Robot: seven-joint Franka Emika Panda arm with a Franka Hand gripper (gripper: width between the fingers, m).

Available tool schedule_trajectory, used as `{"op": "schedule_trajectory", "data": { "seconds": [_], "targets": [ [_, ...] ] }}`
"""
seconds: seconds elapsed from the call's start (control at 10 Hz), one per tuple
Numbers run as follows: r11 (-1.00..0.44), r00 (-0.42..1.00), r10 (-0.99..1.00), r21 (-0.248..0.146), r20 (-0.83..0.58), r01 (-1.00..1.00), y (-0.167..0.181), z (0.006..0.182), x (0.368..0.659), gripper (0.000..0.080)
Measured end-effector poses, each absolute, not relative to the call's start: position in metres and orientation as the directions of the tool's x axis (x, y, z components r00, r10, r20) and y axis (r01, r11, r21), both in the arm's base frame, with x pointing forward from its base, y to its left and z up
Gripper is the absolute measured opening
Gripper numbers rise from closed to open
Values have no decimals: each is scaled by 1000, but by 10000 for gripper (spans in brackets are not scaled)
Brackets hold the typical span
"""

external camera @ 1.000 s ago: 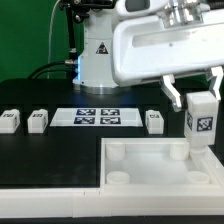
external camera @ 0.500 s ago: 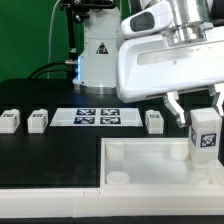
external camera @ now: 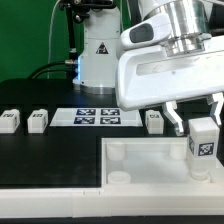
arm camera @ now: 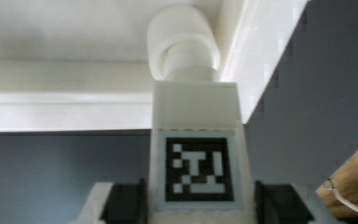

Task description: Assemble one leg

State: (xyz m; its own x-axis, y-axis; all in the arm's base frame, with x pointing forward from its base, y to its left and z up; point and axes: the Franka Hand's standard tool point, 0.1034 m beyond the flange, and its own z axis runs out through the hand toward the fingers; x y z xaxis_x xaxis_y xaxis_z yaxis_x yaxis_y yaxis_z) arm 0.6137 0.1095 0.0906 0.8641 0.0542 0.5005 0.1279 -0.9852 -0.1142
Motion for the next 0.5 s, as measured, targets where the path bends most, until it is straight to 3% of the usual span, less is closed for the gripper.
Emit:
{"op": "schedule_trajectory", "data": {
  "seconds": [0.5],
  "targets": [
    [-988,854,34,-111,519,107,109,83,611,291]
  ]
}}
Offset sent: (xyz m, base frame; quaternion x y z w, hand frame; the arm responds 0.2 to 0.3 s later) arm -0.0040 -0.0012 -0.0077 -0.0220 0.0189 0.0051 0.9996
